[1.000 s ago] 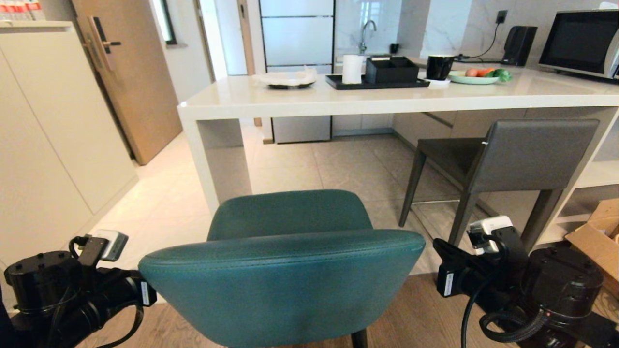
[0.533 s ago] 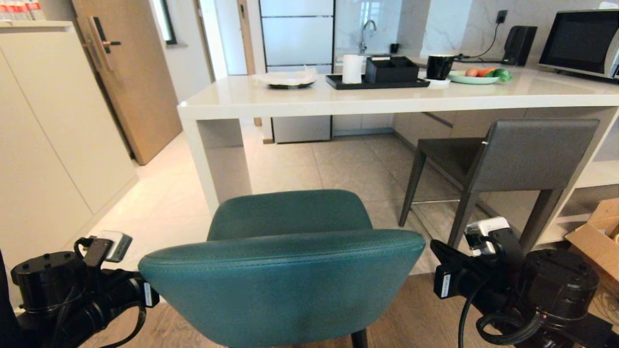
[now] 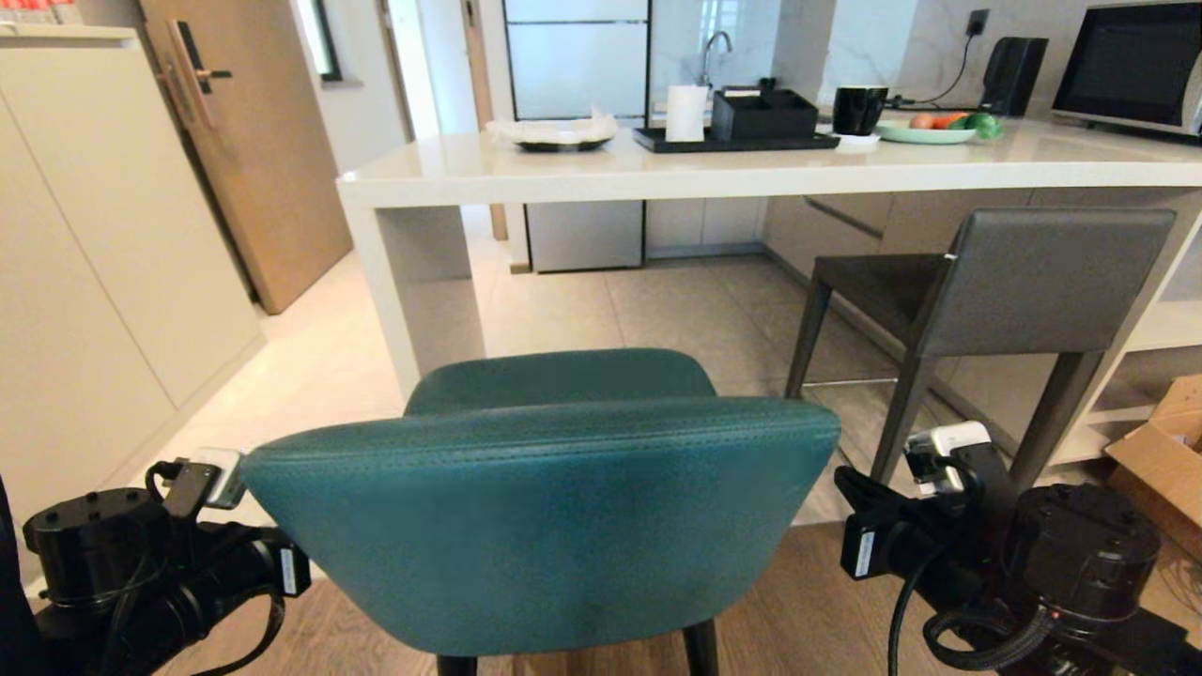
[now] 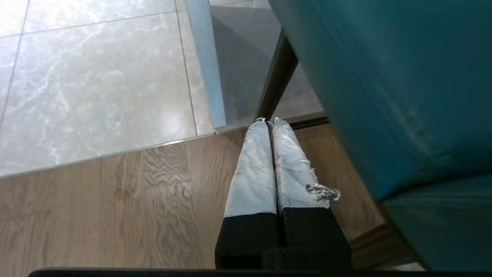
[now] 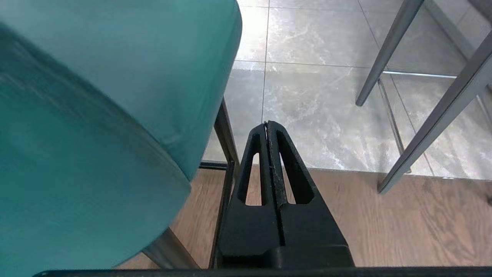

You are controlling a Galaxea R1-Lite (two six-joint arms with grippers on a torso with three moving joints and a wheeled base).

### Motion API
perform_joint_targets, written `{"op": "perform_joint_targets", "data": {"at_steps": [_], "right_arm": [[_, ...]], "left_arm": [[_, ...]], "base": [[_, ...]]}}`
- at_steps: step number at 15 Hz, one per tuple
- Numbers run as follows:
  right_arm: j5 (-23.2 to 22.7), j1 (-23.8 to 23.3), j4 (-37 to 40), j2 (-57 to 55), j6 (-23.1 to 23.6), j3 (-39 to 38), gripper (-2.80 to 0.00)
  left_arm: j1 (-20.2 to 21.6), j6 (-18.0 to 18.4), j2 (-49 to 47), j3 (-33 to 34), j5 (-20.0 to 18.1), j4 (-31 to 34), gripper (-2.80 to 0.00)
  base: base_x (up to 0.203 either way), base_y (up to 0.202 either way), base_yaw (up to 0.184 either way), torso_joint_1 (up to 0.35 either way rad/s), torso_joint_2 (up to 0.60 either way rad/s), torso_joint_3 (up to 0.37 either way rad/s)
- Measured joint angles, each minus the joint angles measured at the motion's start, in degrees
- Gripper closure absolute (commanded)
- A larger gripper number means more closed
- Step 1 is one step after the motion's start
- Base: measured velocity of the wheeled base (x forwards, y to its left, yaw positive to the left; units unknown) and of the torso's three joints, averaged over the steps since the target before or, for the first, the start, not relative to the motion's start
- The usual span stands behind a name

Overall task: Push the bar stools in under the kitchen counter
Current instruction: Push the blue chair back under the dining table

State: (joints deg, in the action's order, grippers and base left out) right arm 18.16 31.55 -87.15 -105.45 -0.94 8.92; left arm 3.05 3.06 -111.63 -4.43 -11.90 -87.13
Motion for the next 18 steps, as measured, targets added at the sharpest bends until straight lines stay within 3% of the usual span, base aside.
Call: {"op": "perform_joint_targets", "data": {"at_steps": [7,12,14,18], "right_arm": [[-0.01,0.12,-0.04,0.96,-0.16,-0.05,0.0],[-0.04,0.45,-0.04,-0.79,0.2,1.67,0.0],[0.32,1.15,-0.04,-2.03,1.25,3.87,0.0],[0.52,3.9,-0.07,-3.53,1.56,5.88,0.0]], "left_arm": [[-0.14,-0.01,0.28,0.07,0.0,-0.05,0.0],[-2.99,0.35,-0.64,-1.48,0.25,0.0,0.0],[-5.69,-0.1,-0.89,-2.93,2.27,-0.05,0.0],[-13.13,-3.59,-1.02,-6.02,11.04,0.28,0.0]], "base": [[0.0,0.0,0.0,-0.005,0.03,0.015],[0.0,0.0,0.0,0.0,0.0,0.0],[0.0,0.0,0.0,0.0,0.0,0.0],[0.0,0.0,0.0,0.0,0.0,0.0]]}}
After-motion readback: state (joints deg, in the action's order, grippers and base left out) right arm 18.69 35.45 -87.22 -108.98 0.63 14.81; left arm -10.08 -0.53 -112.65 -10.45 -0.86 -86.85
